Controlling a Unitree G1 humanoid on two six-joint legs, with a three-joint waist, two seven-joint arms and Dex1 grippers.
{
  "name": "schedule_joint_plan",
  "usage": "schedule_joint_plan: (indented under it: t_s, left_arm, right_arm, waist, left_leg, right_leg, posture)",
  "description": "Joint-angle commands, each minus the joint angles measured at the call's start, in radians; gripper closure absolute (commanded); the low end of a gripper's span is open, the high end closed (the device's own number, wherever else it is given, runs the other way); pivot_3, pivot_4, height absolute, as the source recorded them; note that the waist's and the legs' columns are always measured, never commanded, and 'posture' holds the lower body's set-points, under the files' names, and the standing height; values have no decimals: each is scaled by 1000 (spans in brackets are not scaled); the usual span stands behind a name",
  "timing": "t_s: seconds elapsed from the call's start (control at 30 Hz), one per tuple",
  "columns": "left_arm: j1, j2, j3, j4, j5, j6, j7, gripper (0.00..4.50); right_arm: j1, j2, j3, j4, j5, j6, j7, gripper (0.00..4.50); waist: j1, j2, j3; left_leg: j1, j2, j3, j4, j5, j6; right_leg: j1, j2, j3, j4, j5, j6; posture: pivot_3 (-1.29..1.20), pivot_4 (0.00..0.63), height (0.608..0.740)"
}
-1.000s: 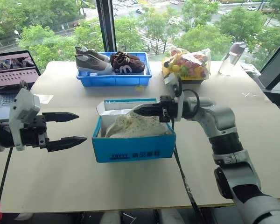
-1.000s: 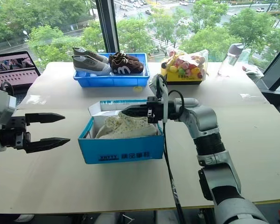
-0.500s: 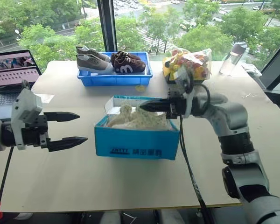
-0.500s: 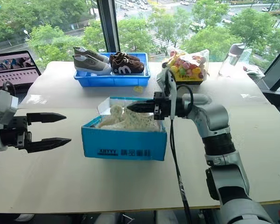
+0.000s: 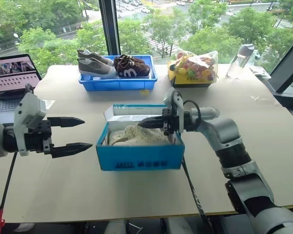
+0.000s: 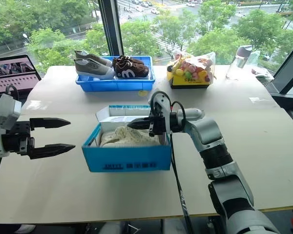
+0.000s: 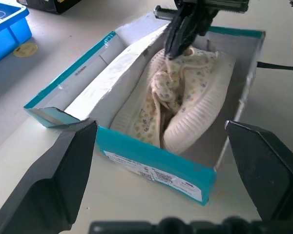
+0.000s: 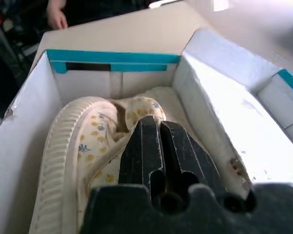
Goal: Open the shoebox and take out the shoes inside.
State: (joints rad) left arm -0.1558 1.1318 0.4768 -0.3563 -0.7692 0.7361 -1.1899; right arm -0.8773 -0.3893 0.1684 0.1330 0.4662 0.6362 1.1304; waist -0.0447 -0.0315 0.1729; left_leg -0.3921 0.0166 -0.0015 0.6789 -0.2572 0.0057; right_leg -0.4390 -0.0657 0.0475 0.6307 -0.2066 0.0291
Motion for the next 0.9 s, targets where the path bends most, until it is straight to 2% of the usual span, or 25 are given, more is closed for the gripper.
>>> schedule_joint_plan:
  t_s: [0.03,0.13,0.2,0.27,0.33,0.4,0.47,0.53,0.63,0.7,0.77,0.87,0.9]
  left_arm:
    - [-14,16,11,-11,1,-16,-2,0]
    - [-18,16,4,-6,5,-19,-2,0]
    - [-26,15,-5,-3,5,-22,-3,0]
    - [-33,15,-14,0,7,-24,-3,0]
    - [-40,15,-19,3,8,-24,-4,0]
    - [-45,16,-23,6,12,-24,-7,0]
    - [-48,15,-24,6,11,-23,-10,0]
    - [-49,17,-27,7,14,-23,-11,0]
    - [-47,18,-25,5,15,-21,-13,0]
    - [-46,18,-24,6,15,-20,-15,0]
    - [-45,18,-23,5,15,-19,-15,0]
    - [-45,19,-23,6,16,-20,-17,0]
    - [-45,19,-23,6,16,-20,-18,0]
  right_arm:
    - [-22,10,-111,-98,187,140,22,4464]
    - [6,-36,-75,-168,177,127,70,4464]
    - [-5,-20,-131,-168,267,204,48,4464]
    - [-8,-16,-116,-146,213,165,5,4464]
    - [-9,-7,-139,-153,247,178,-1,4464]
    - [-30,23,-144,-111,183,108,-86,4464]
    - [-19,21,-157,-140,251,163,-50,4464]
    - [10,0,-97,-182,184,108,-34,4464]
    - [0,23,-119,-167,193,105,-64,4464]
    - [-29,49,-119,-109,107,5,-140,4464]
    - [-34,48,-120,-118,123,11,-115,4464]
    - [-42,48,-71,-78,-8,-132,-158,4464]
    - [-40,53,-81,-90,31,-92,-144,4464]
  waist:
    - [1,0,0]
    - [2,0,0]
    - [2,0,0]
    - [2,0,0]
    - [0,0,0]
    - [0,0,0]
    - [-1,0,0]
    - [1,0,0]
    - [1,0,0]
    - [-1,0,0]
    - [-1,0,0]
    - [1,0,0]
    - [0,0,0]
  left_leg:
    - [-1,0,0,0,0,0]
    - [-6,0,-1,0,0,0]
    - [-7,-1,-1,1,0,0]
    - [-7,-2,-1,1,0,0]
    - [-6,-1,-1,1,0,0]
    - [-6,-1,-1,1,0,0]
    - [-5,0,-1,1,0,0]
    - [-5,0,-1,1,0,0]
    - [-6,-1,-1,1,0,0]
    - [-7,-1,-1,1,0,0]
    - [-6,-1,-1,1,0,0]
    - [-6,-1,-1,1,0,0]
    - [-6,-1,-1,1,0,0]
  right_leg:
    - [0,0,-1,0,0,0]
    - [-4,-1,-1,2,0,0]
    - [-4,-2,-2,1,0,0]
    - [-4,-2,-2,0,0,0]
    - [-4,-2,-2,0,0,0]
    - [-4,-1,-2,0,0,0]
    - [-4,0,-2,0,0,0]
    - [-4,0,-2,0,0,0]
    - [-4,-1,-2,1,0,0]
    - [-4,-2,-2,1,0,0]
    - [-4,-2,-2,1,0,0]
    - [-4,-1,-2,1,0,0]
    - [-5,-1,-2,1,0,0]
  posture:
    - [0,150,740]
    - [0,150,740]
    - [0,150,740]
    - [0,150,740]
    - [0,150,740]
    - [0,150,740]
    - [0,150,740]
    - [0,150,740]
    - [0,150,740]
    - [0,150,740]
    - [0,150,740]
    - [0,150,740]
    - [0,150,740]
